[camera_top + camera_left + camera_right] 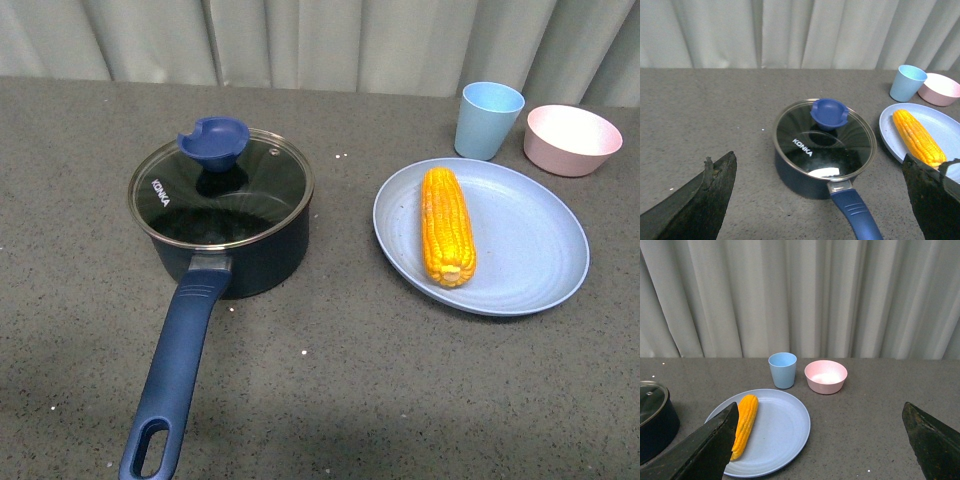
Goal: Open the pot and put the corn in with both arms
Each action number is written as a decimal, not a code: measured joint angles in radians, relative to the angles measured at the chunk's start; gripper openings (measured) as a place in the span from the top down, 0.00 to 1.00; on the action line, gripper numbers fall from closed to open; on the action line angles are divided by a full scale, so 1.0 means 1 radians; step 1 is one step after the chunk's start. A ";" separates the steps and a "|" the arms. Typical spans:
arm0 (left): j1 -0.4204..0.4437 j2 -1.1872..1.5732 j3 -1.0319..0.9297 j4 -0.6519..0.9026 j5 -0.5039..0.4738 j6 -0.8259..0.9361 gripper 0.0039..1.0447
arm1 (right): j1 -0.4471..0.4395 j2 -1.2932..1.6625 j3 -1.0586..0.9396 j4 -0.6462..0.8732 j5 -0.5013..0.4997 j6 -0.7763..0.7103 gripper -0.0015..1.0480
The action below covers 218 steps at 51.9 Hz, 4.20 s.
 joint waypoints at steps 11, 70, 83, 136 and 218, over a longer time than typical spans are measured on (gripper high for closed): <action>-0.101 0.527 0.177 0.312 -0.070 0.007 0.06 | 0.000 0.000 0.000 0.000 0.000 0.000 0.09; -0.152 1.138 0.641 0.325 -0.129 0.042 0.06 | 0.000 0.000 0.000 0.000 0.000 0.000 0.09; -0.152 1.164 0.659 0.313 -0.139 0.063 0.06 | 0.000 0.000 0.000 0.000 0.000 0.000 0.09; -0.026 1.010 0.637 0.278 -0.082 0.032 0.43 | 0.000 0.000 0.000 0.000 0.000 0.000 0.09; 0.304 1.245 0.685 0.235 -0.113 0.108 0.06 | 0.000 0.000 0.000 0.000 0.000 0.000 0.09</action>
